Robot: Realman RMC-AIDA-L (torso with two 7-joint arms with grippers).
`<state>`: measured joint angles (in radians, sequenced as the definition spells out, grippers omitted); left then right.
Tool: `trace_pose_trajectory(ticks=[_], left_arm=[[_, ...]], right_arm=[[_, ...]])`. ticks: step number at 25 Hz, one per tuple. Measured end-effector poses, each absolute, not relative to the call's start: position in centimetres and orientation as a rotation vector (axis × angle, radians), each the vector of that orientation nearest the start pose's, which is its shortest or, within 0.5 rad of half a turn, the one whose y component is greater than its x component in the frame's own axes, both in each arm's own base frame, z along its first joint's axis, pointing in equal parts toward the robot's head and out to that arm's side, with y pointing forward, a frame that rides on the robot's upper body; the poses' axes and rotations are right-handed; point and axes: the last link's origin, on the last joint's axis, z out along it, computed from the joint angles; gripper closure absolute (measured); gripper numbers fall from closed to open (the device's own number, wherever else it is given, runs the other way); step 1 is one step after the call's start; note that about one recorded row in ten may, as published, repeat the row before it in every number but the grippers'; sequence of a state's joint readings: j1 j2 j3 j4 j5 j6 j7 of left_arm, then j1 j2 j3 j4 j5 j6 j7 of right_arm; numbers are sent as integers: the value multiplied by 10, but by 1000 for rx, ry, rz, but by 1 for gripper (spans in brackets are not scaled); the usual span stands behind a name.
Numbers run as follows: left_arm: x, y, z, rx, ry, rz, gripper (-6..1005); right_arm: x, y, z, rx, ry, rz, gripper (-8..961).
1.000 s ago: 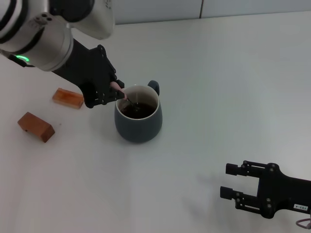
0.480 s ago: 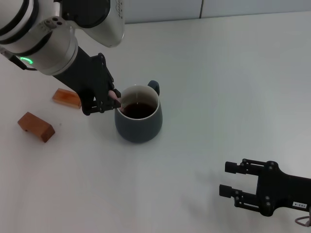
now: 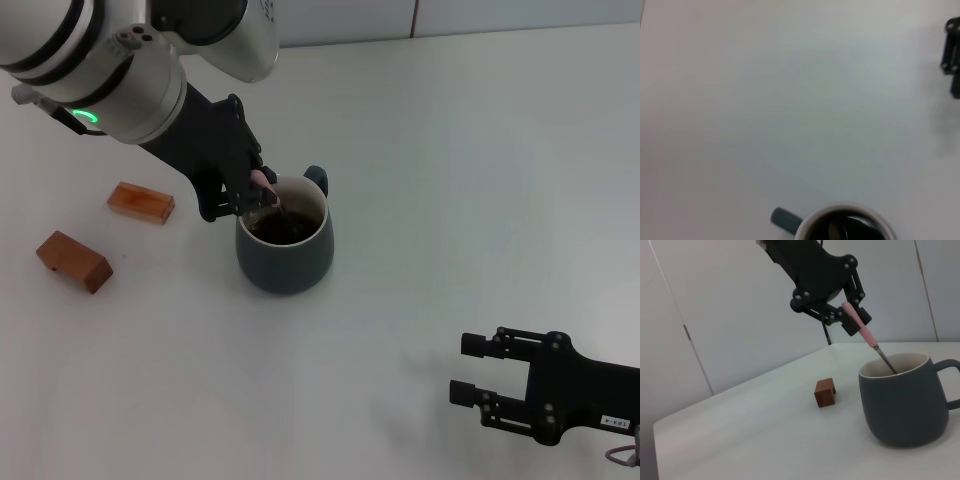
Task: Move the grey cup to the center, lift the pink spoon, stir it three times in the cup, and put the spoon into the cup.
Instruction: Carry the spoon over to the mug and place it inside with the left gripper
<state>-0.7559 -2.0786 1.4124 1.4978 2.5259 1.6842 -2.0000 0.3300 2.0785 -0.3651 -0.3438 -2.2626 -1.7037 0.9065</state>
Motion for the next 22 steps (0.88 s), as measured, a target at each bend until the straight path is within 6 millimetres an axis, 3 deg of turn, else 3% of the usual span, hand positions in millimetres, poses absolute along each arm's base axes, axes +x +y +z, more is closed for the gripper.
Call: trace_pose_trajectory(ticks=[5, 12, 22], left_arm=[[-100, 362, 11, -2847, 147, 607, 835], [-98, 349, 15, -2933, 126, 615, 832], [-90, 358, 11, -2892, 137, 505, 828]], right_arm=[[327, 213, -38, -2703, 649, 852, 321], [326, 214, -39, -2705, 648, 859, 321], [325, 214, -39, -2712, 649, 865, 321]])
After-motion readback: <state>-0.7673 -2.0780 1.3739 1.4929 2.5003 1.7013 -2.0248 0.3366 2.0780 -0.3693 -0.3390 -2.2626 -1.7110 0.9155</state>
